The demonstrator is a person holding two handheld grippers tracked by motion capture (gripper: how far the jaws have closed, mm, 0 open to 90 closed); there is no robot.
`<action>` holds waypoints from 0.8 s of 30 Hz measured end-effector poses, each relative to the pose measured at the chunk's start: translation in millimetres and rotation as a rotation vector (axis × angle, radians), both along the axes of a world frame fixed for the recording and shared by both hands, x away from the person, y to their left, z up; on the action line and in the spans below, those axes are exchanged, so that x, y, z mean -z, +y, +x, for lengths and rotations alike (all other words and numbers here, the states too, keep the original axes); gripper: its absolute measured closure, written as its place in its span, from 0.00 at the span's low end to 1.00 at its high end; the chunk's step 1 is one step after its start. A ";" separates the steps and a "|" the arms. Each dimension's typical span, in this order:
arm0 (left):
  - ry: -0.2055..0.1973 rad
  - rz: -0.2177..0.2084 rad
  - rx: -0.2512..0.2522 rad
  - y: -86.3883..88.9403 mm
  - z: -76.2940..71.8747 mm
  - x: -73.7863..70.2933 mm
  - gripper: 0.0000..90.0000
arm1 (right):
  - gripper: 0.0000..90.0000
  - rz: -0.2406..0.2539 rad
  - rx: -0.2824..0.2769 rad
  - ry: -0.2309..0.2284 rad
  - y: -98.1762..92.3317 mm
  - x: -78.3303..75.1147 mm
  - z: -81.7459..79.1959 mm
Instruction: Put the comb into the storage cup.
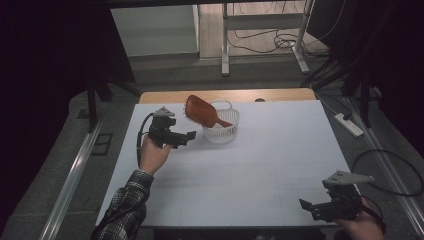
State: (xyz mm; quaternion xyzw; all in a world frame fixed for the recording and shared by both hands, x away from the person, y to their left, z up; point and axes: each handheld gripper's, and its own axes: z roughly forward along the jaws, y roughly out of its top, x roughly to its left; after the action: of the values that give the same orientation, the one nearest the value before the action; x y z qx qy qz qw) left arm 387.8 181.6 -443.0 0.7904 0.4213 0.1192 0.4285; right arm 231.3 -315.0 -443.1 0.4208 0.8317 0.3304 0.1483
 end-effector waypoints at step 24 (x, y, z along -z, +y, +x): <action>0.025 -0.008 0.064 0.7 -16.6 10.1 0.00 | 0.00 -0.006 -0.004 -0.003 0.9 0.0 -0.8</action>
State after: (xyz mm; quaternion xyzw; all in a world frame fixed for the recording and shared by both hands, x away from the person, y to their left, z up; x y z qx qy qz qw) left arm 371.2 182.3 -453.1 0.8031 0.4016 0.0938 0.4301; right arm 230.5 -314.1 -443.1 0.4181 0.8333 0.3291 0.1502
